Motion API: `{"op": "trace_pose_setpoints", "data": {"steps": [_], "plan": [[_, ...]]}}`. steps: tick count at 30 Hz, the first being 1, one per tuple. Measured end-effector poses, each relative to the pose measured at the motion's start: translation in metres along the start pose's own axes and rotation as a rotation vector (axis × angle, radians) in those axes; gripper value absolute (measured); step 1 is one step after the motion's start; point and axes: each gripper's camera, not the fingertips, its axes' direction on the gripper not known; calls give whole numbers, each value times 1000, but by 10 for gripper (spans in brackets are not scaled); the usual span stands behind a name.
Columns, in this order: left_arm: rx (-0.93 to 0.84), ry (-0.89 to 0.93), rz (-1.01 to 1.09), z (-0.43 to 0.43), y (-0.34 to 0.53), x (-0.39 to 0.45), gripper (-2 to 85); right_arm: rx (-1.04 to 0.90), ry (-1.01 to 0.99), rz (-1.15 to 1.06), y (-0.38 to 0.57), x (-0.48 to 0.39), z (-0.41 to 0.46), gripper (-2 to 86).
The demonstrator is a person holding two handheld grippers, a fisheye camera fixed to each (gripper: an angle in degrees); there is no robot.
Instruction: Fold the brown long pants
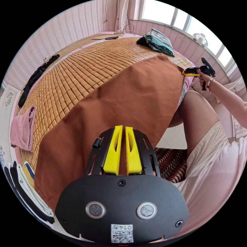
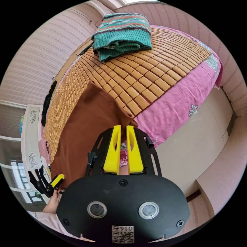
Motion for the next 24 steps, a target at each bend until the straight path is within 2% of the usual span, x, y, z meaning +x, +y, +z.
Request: {"op": "trace_pose_setpoints", "data": {"steps": [4,9,12,15,16,18,21,24], "plan": [[7,-21,8,2,10,-1,-1,43,-14,-23,10,-6,-8,6],[6,-11,70,12,26,-3,-8,-16,-49,42,8,5,23,3],[11,57,3,10,36,-17,-10,-7,-100,71,9,3,31,6],[-5,129,-65,4,49,-30,-10,43,-17,36,20,-17,27,10],[8,130,-79,0,53,-32,-10,71,38,-2,26,-31,24,10],[150,56,-140,-25,78,-41,-10,83,109,-128,35,-65,26,9],[292,-92,-301,-59,117,-72,-10,2,147,-399,50,-141,52,5],[288,-221,-467,-76,160,-115,-9,-113,89,-709,74,-230,91,1]]}}
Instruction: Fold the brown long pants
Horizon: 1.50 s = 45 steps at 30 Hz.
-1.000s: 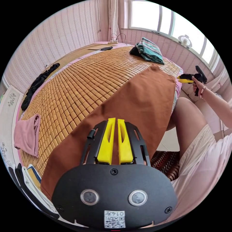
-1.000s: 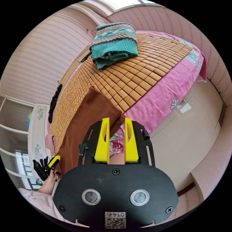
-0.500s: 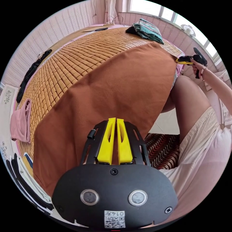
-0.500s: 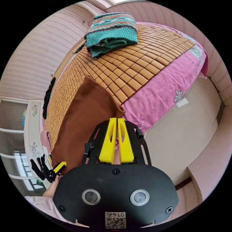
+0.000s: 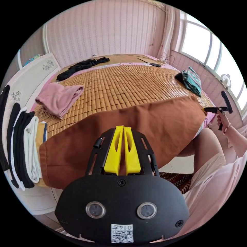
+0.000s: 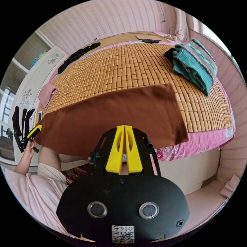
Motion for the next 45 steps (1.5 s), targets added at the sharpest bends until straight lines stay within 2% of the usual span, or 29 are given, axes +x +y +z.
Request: {"op": "trace_pose_setpoints", "data": {"steps": [3,5,8,12,16,21,27,29,30,33,38,40,45], "plan": [[-69,-13,-66,-1,15,-42,-10,-107,-70,-243,-44,-89,40,-2],[-113,21,-73,1,21,-48,-10,-156,-95,-416,-71,-161,70,-3],[-136,28,-56,6,24,-35,-10,-211,-71,-564,-100,-239,104,-3],[-152,-15,-68,27,24,-28,-10,-296,-31,-618,-137,-306,142,-4],[-249,-30,-93,53,19,-37,-10,-399,173,-658,-167,-356,200,-4],[-253,11,-21,65,20,-44,-10,-457,156,-614,-183,-380,233,-6],[-220,57,-47,60,30,-46,-10,-483,201,-640,-184,-415,257,-8],[-232,41,-44,50,30,-41,-10,-439,273,-752,-171,-435,260,-9],[-179,4,-17,33,33,-33,-10,-408,289,-772,-166,-439,258,-9],[17,-59,113,-20,48,3,-10,-195,313,-896,-131,-460,236,-9],[103,-48,332,-42,83,82,-10,165,563,-1157,-55,-489,207,-9],[109,-63,392,-36,95,111,-10,305,601,-1208,-35,-494,197,-8],[70,136,501,-26,98,173,-10,443,711,-1307,-9,-506,200,-6]]}}
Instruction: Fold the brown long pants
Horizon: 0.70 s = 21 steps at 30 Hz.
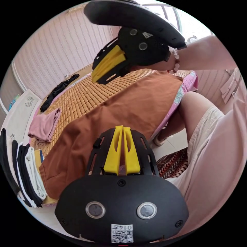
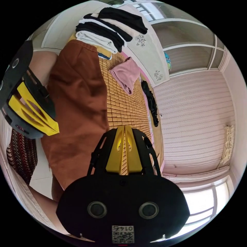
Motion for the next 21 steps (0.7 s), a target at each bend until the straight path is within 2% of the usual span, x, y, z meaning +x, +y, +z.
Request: {"op": "trace_pose_setpoints", "data": {"steps": [3,5,8,14,16,19,21], "plan": [[-30,45,49,16,-13,20,-10,-19,-56,10,-4,-5,11,-6],[-71,81,49,29,-21,26,-10,-151,-289,71,-8,-4,45,-6],[-112,51,71,45,-35,36,-10,-317,-523,121,-12,-6,93,-5],[-229,8,102,80,-50,49,-10,-346,-694,265,-42,28,141,-5],[-216,9,112,82,-53,52,-10,-378,-712,296,-51,34,157,-5],[-189,-10,149,85,-54,62,-10,-531,-805,289,-58,23,195,-4],[-169,-35,178,87,-55,70,-10,-517,-813,360,-57,27,202,-4]]}}
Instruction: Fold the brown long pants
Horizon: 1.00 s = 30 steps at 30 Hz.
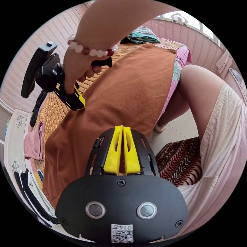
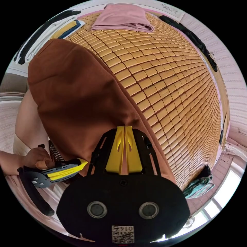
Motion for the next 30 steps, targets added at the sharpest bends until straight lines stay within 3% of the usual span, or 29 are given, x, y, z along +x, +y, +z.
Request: {"op": "trace_pose_setpoints", "data": {"steps": [6,8,12,18,23,30], "plan": [[-41,86,-12,-2,-20,-5,-10,-79,16,-67,-11,-3,0,-5],[-23,104,-14,-6,-22,-5,-10,-17,44,-68,-8,-7,-8,-5],[-13,38,127,4,-27,14,-10,-19,-2,6,-5,-1,6,-5],[10,3,198,-2,-35,20,-10,-58,145,-115,16,-31,-7,-6],[178,-42,34,-42,-26,6,-10,338,478,-188,128,-78,-98,-5],[188,7,-141,-64,-27,-3,-10,598,917,-157,274,-129,-141,-5]]}}
